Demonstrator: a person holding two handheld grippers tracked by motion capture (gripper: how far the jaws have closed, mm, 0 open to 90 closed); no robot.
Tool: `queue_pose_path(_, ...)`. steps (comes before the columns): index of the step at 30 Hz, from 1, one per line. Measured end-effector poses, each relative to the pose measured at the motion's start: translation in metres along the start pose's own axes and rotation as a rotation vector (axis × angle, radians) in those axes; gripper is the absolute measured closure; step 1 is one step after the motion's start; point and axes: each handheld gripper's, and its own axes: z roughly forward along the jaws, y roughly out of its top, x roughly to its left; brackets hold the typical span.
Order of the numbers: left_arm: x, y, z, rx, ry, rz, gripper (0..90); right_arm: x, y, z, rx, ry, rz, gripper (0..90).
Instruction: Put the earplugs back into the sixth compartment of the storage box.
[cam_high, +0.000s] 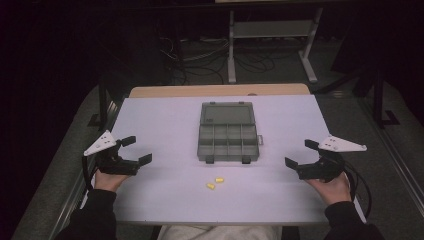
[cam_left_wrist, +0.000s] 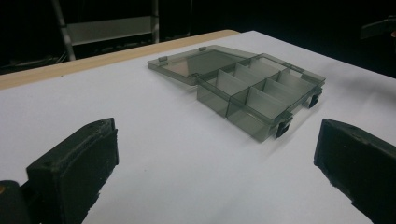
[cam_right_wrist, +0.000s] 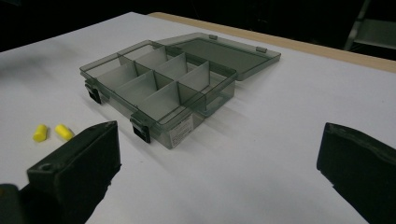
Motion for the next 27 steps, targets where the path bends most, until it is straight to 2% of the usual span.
queue_pose_path(9,0.000,0.000,-0.004,-0.008,-0.011,0.001,0.0,0.000,0.000,-0.001,-0.002,0.006,0.008,0.0)
queue_pose_path(13,0.001,0.003,-0.005,0.013,-0.032,-0.001,0.0,0.000,0.000,-0.001,0.005,0.011,0.008,0.0)
queue_pose_path(19,0.001,0.008,-0.007,0.031,-0.031,0.013,0.0,0.000,0.000,0.000,0.010,0.014,0.008,0.0)
queue_pose_path(24,-0.001,0.017,-0.006,0.044,-0.037,0.045,0.0,0.001,0.000,0.000,0.015,0.015,0.005,0.0)
queue_pose_path(27,-0.004,0.023,-0.003,0.067,-0.040,0.079,0.0,0.001,0.000,0.001,0.015,0.015,0.003,0.0)
